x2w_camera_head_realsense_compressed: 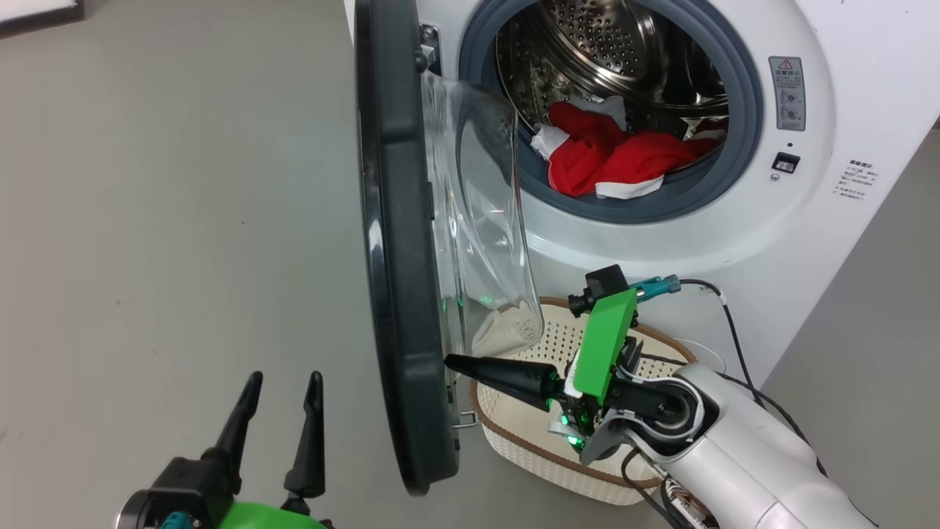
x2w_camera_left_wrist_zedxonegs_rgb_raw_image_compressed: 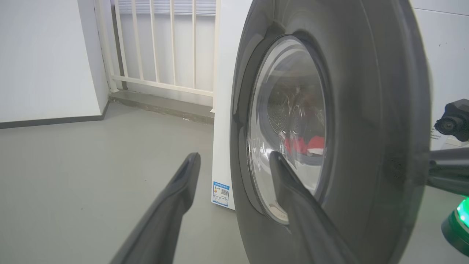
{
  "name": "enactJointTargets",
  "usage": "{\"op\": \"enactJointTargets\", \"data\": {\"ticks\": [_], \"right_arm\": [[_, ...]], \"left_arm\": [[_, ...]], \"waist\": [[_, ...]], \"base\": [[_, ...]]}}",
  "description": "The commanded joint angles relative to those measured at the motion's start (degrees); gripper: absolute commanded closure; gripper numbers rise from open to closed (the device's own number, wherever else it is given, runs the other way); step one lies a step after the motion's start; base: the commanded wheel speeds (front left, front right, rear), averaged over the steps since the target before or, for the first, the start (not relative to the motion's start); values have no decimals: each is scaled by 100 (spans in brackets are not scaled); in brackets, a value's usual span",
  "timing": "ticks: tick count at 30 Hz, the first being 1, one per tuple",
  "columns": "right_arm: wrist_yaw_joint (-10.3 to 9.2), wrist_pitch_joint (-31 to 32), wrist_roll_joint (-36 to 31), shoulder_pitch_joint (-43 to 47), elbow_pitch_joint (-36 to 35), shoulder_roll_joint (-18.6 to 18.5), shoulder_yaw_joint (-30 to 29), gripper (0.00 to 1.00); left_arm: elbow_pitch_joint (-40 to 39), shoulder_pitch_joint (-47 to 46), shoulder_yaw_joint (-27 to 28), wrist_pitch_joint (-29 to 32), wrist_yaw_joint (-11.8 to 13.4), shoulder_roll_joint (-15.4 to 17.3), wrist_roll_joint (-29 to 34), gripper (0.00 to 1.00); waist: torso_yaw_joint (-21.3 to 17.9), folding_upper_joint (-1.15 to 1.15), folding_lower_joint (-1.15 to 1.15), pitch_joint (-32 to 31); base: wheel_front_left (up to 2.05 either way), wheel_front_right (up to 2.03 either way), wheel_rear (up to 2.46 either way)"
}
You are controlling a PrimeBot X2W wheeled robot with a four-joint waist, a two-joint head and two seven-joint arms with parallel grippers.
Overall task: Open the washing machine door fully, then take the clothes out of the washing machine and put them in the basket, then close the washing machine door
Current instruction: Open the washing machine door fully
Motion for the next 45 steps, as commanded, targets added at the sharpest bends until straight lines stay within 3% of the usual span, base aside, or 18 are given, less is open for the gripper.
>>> {"op": "enactJointTargets", "data": {"ticks": [1,12,13,14,15,21,28,35,41,45], "right_arm": [[42,-38,84,-161,-137,138,83,100],[42,-416,130,-177,-73,138,295,100],[42,-475,92,-187,-32,138,310,74],[42,-536,43,-200,27,138,327,27],[42,-606,-19,-217,83,138,340,0],[42,-1199,-823,-242,254,106,363,0],[42,-1836,-1694,-24,52,-133,584,0],[42,-2898,-2769,125,68,-506,1004,0],[42,-4109,-4079,-13,810,-677,1475,0],[42,-4681,-4763,-136,1546,-476,1507,0]], "left_arm": [[-175,-102,190,-50,62,113,-51,0],[-232,-62,160,57,101,216,-56,0],[-239,-59,164,62,109,223,-59,0],[-244,-56,165,67,117,233,-58,0],[-248,-52,164,74,127,245,-52,0],[-279,-27,116,130,182,274,-26,0],[-315,19,103,199,240,282,-45,0],[-296,40,84,169,290,357,14,0],[-311,133,99,122,369,375,24,0],[-314,158,87,94,363,396,11,0]], "waist": [[3,0,0,4],[11,0,0,-53],[9,0,0,-59],[5,0,0,-65],[2,0,0,-71],[-38,0,0,-104],[-94,0,0,-189],[-167,0,0,-307],[-255,0,0,-344],[-314,0,0,-335]], "base": [[0,0,0],[0,0,0],[0,0,0],[0,0,0],[0,0,0],[0,0,0],[0,0,0],[0,0,0],[0,0,0],[0,0,0]]}}
